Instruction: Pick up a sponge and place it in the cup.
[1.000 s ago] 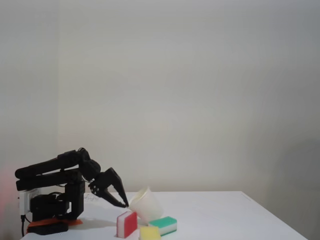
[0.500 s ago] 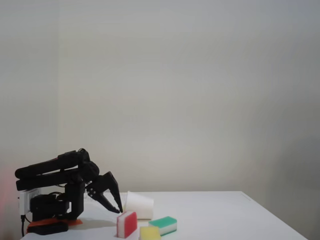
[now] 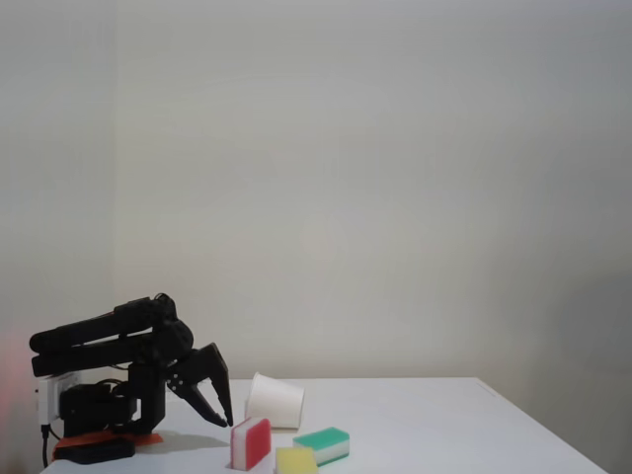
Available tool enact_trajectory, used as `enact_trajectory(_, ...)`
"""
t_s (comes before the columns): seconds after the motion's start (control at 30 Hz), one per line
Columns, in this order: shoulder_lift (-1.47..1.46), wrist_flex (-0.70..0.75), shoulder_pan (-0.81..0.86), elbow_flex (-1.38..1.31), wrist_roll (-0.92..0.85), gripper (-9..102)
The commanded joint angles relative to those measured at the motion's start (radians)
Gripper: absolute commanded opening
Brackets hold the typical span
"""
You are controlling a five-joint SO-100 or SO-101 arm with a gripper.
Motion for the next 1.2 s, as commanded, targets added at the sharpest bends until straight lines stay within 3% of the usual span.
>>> enact_trajectory(0.0,0.0,0.006,0.014,-0.009,-0.012,0)
enact_trajectory(0.23,0.0,-0.017,0.014,-0.009,-0.012,0)
enact_trajectory(0.47,0.0,-0.152,0.011,-0.009,-0.021,0)
enact_trajectory(0.67,-0.002,-0.156,0.011,-0.009,-0.026,0)
enact_trajectory(1.17,0.0,0.126,0.015,-0.009,-0.021,0)
